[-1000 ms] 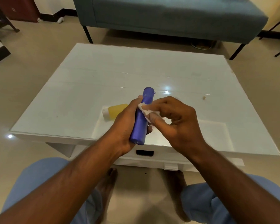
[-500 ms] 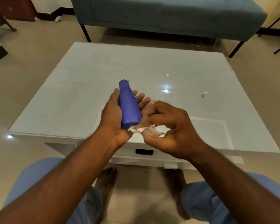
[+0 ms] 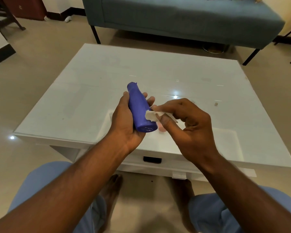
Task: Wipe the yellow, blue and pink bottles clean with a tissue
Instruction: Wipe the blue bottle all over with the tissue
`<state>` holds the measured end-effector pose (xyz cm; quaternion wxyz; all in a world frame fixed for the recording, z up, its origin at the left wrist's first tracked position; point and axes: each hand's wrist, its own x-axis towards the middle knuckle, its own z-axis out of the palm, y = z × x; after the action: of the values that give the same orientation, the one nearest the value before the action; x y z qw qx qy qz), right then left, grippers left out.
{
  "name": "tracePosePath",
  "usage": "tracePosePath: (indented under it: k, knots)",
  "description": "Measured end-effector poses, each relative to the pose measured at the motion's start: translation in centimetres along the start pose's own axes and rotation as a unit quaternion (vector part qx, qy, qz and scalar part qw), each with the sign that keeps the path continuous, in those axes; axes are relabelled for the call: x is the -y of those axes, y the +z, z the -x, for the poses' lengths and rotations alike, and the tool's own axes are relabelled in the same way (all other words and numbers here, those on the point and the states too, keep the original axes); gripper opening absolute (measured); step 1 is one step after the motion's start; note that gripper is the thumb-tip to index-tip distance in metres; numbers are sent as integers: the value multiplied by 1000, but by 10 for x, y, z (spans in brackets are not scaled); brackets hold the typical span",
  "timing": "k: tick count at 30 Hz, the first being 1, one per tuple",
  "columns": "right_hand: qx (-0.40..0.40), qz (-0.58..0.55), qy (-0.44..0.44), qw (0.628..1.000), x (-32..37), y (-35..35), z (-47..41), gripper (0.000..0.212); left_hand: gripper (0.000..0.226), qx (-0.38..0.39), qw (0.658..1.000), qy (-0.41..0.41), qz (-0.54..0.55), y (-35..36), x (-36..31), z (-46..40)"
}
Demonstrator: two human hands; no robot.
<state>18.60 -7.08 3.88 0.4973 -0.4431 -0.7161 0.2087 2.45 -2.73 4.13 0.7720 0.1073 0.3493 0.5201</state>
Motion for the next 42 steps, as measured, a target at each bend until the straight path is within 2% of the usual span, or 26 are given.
tracePosePath:
  k: [4, 9, 15, 17, 21, 24, 28, 34, 39, 42]
  knots:
    - [12, 19, -2, 1000, 0, 2, -1, 22, 50, 8, 1000, -6, -29, 1, 7, 0]
    - [30, 50, -83, 995, 6, 4, 2, 26, 43, -23, 998, 6, 58, 0, -3, -2]
    - [9, 59, -25, 998, 1, -1, 3, 14, 53, -71, 992, 46, 95, -2, -11, -5]
    - [30, 73, -67, 995, 4, 3, 6, 14, 56, -76, 993, 35, 88, 0, -3, -3]
    - [57, 102, -159, 980, 14, 20, 13, 9, 42, -83, 994, -15, 73, 9, 14, 1]
    - [28, 106, -117, 987, 10, 18, 8, 7, 38, -76, 993, -23, 83, 5, 10, -1]
    - [-5, 131, -50, 990, -2, 8, 2, 11, 31, -97, 992, 17, 78, -4, 3, -4]
    - [41, 116, -130, 984, 8, 16, 11, 4, 38, -91, 993, -12, 69, -10, 7, -1]
    - [32, 148, -93, 984, -4, 11, 5, 9, 34, -113, 991, 16, 71, -8, 1, 0]
    - [43, 129, -119, 984, 0, 15, 10, 7, 40, -124, 990, 10, 59, -7, 4, 1]
